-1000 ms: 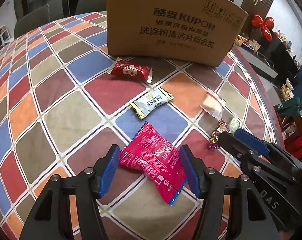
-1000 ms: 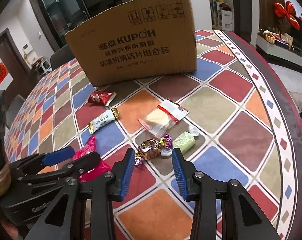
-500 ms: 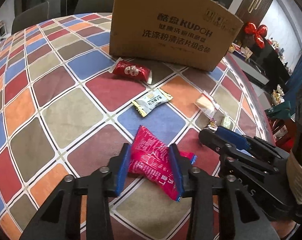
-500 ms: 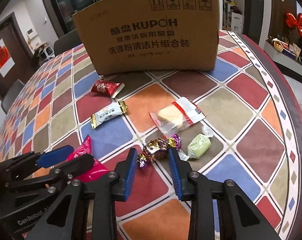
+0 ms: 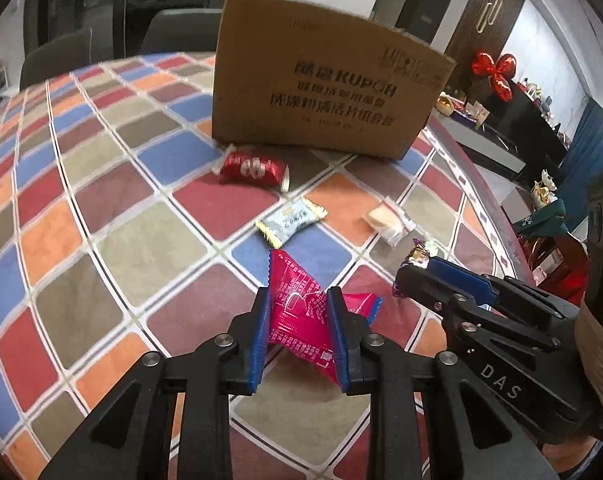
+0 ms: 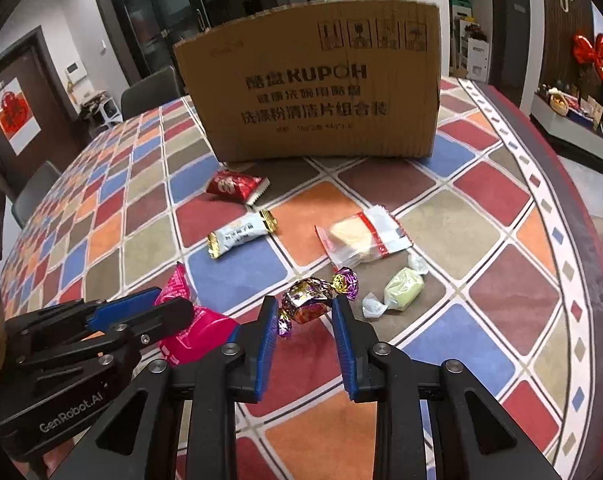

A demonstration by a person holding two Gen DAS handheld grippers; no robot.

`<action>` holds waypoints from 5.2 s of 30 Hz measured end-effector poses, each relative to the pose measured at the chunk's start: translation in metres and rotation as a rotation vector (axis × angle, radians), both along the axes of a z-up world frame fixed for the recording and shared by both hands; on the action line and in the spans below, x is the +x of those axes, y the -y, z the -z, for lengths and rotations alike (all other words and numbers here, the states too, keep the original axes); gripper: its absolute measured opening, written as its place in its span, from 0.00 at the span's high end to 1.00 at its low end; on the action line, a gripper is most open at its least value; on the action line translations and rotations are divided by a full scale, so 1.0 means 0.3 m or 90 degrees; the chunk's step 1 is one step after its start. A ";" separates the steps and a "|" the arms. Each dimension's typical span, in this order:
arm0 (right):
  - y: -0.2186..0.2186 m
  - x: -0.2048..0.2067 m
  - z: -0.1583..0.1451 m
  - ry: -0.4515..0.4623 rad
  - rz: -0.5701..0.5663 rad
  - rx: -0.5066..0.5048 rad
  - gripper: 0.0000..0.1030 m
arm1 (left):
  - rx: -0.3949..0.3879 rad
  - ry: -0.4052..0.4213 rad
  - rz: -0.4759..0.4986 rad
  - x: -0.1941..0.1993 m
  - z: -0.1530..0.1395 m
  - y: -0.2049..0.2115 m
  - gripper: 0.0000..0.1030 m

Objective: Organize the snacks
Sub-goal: 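Grasp the pink packet with the left gripper while the right grasps wrapped candies, then carry the pink packet and candies into the box and open both grippers, then move both grippers back toward the white snack bar and green candy, then grasp the white snack bar with the left gripper while the right grasps the green candy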

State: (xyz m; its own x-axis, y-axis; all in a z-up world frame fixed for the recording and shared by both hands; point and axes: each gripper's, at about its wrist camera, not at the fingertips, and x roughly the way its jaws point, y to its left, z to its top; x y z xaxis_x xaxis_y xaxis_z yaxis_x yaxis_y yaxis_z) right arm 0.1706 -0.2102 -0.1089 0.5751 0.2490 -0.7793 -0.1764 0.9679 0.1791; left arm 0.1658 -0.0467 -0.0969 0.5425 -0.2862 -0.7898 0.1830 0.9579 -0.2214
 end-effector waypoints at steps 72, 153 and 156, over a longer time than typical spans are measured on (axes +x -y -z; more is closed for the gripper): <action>0.094 0.432 -0.613 0.204 0.075 -0.082 0.51 | 0.119 0.298 0.067 0.478 -0.602 0.092 0.44; 0.109 0.050 0.024 -0.028 0.179 -0.015 0.76 | 0.106 0.037 0.220 0.219 0.058 0.125 0.80; 0.100 0.035 0.004 -0.018 0.169 -0.011 0.76 | 0.096 0.044 0.212 0.196 0.023 0.122 0.80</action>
State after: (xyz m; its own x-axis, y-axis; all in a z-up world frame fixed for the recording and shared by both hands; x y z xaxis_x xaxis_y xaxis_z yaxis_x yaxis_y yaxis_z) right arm 0.1812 -0.2401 -0.1100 0.5969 0.0790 -0.7985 0.0888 0.9825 0.1636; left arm 0.2248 -0.0833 -0.1036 0.4928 -0.3397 -0.8011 0.4995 0.8643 -0.0592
